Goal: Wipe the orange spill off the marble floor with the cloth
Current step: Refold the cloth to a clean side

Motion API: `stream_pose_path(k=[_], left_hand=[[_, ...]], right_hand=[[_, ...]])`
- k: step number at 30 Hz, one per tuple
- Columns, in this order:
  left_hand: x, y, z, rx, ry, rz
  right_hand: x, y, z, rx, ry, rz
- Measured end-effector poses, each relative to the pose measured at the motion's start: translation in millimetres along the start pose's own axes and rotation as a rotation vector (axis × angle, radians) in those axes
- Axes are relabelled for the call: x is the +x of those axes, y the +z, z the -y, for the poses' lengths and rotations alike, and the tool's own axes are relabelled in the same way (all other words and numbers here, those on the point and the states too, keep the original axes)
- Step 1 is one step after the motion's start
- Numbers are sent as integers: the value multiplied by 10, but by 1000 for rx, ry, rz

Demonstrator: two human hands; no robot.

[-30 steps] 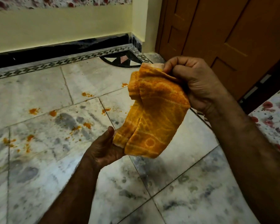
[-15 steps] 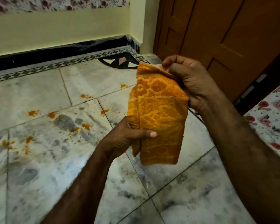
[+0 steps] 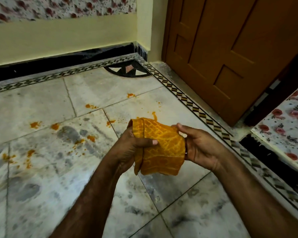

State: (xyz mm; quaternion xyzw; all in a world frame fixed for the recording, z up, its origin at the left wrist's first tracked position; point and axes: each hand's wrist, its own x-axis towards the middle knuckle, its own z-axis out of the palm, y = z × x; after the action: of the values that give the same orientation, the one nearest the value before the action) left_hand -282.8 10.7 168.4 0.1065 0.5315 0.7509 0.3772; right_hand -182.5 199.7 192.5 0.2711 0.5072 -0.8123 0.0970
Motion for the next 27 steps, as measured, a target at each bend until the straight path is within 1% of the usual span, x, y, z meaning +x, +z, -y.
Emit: stream_pose_path(k=[2, 4, 7, 9, 10, 11, 13, 15, 16, 18, 20, 22, 24, 26, 27], left_hand=[[4, -23, -2, 37, -28, -33], [2, -44, -30, 102, -41, -83], [12, -108, -67, 242, -4, -248], [15, -143, -91, 304, 26, -363], [13, -156, -100, 325, 49, -388], [9, -165, -107, 346, 77, -375], [-19, -155, -126, 450, 128, -292], [-35, -145, -137, 668, 201, -278], [-40, -138, -147, 766, 234, -310], [-55, -120, -172, 867, 288, -357], [-57, -125, -191, 917, 341, -342], [-54, -153, -201, 878, 353, -287], [-67, -157, -221, 754, 303, -202], [-69, -145, -229, 677, 260, -101], [-78, -124, -225, 663, 253, -64]], right_hand=[[2, -13, 13, -75, -136, -79], [8, -6, 32, -108, -220, -43], [18, 12, 15, -193, -303, -7], [44, 9, -4, -252, -341, -43], [45, 15, -8, -265, -348, -68], [48, 11, -14, -267, -351, -90], [31, 4, -8, -233, -345, -105], [-14, -4, 23, -125, -305, -89], [-27, -28, 39, -28, -247, -51], [-39, -125, 50, 164, -121, 58], [-39, -214, 40, 291, -85, 143], [-49, -291, 9, 351, -95, 189], [-96, -303, -2, 355, -116, 217], [-139, -305, -14, 321, -151, 226], [-153, -309, -27, 274, -181, 202]])
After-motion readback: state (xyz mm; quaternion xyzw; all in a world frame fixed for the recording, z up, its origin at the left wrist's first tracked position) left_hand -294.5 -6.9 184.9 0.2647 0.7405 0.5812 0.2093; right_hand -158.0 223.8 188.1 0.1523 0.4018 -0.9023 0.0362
